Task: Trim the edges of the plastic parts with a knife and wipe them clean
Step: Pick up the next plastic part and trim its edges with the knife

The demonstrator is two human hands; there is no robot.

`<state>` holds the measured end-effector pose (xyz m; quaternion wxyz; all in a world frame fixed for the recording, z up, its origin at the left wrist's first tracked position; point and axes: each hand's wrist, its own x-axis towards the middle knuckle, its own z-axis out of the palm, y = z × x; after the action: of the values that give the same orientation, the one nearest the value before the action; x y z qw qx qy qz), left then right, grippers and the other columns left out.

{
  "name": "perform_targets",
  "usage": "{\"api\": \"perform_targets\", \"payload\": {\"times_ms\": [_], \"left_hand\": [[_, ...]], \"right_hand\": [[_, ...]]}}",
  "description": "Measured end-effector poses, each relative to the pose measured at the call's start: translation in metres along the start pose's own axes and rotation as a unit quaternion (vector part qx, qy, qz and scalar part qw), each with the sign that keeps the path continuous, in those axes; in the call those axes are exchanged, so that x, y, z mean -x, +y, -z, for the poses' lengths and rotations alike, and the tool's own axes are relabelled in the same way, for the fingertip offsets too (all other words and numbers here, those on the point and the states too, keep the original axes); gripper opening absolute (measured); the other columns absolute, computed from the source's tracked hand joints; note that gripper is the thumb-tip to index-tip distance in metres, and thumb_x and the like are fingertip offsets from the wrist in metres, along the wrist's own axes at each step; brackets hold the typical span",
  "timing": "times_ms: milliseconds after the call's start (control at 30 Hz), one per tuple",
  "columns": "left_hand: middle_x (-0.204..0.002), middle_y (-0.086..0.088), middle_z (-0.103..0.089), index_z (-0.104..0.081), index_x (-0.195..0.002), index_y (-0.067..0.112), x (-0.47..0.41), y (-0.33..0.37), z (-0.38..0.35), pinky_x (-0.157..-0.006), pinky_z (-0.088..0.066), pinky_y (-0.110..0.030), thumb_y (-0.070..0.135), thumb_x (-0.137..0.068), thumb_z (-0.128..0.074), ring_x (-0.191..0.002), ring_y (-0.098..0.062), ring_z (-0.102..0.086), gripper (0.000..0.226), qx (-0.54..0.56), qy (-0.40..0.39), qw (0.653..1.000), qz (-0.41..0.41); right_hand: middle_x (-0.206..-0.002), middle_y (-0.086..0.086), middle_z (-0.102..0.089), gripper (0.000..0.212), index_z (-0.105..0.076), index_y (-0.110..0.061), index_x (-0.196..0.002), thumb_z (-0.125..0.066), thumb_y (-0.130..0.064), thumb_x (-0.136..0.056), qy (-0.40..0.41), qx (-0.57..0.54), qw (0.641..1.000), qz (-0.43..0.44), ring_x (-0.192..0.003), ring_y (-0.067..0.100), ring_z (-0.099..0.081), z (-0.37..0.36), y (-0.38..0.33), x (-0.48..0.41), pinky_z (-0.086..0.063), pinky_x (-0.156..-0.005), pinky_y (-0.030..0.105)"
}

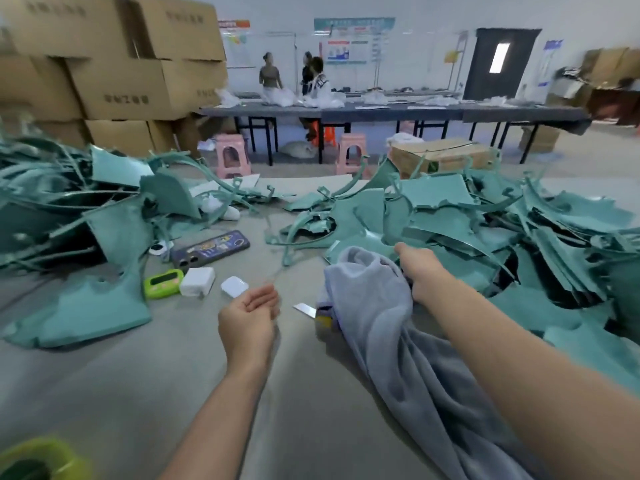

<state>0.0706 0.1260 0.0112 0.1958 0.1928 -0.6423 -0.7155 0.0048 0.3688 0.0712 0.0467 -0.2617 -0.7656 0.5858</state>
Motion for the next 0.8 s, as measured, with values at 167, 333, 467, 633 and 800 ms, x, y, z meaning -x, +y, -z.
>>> {"api": "perform_targets", "payload": {"times_ms": [167, 333, 467, 633, 800], "left_hand": [[-0.074, -0.003, -0.077, -0.073, -0.087, 0.007, -0.011, -0.009, -0.004, -0.067, -0.059, -0.02, -0.023, -0.083, -0.049, -0.076, -0.015, -0.074, 0.038, 0.057, -0.01, 0.997, 0.041], [-0.078, -0.006, -0.077, -0.074, -0.085, 0.01, -0.015, -0.013, -0.005, -0.072, -0.059, -0.025, -0.023, -0.082, -0.048, -0.078, -0.019, -0.074, 0.041, 0.036, -0.02, 0.999, 0.033], [-0.079, -0.001, -0.078, -0.077, -0.085, 0.017, -0.012, -0.015, -0.004, -0.067, -0.057, -0.024, -0.01, -0.085, -0.058, -0.077, -0.015, -0.075, 0.032, 0.017, -0.03, 0.999, 0.01], [-0.089, -0.01, -0.077, -0.079, -0.087, 0.011, -0.007, 0.001, -0.001, -0.084, -0.06, -0.033, 0.007, -0.092, -0.064, -0.088, -0.023, -0.072, 0.016, 0.119, -0.025, 0.993, -0.005], [-0.106, 0.005, -0.077, -0.058, -0.127, -0.006, 0.001, 0.023, 0.011, -0.094, -0.056, -0.033, 0.032, -0.095, -0.053, -0.103, -0.015, -0.071, 0.05, 0.316, -0.123, 0.94, -0.036]], "right_hand": [[-0.073, 0.014, -0.057, 0.019, -0.056, -0.005, -0.069, -0.063, -0.004, -0.087, -0.055, -0.05, 0.995, -0.066, -0.072, 0.026, -0.057, -0.016, -0.006, -0.031, -0.046, -0.07, 0.04], [-0.052, 0.011, -0.06, 0.01, -0.061, -0.003, -0.073, -0.069, 0.0, -0.079, -0.025, -0.082, 0.996, -0.026, -0.053, 0.021, -0.053, -0.021, -0.022, -0.029, -0.044, -0.055, 0.034], [-0.042, 0.005, -0.057, 0.014, -0.053, -0.01, -0.084, -0.054, -0.009, -0.099, -0.14, -0.238, 0.959, -0.057, -0.031, 0.013, -0.037, -0.026, -0.059, -0.011, -0.024, -0.035, 0.017], [-0.062, 0.009, -0.062, 0.011, -0.054, -0.009, -0.091, -0.053, -0.007, -0.102, -0.284, -0.378, 0.879, -0.062, -0.038, 0.009, -0.045, -0.029, -0.09, 0.028, -0.024, -0.036, 0.018], [-0.048, 0.009, -0.06, 0.021, -0.052, -0.008, -0.08, -0.065, -0.01, -0.097, -0.302, -0.158, 0.939, 0.052, -0.042, 0.017, -0.042, -0.065, -0.068, 0.089, -0.03, -0.041, 0.022]]}}
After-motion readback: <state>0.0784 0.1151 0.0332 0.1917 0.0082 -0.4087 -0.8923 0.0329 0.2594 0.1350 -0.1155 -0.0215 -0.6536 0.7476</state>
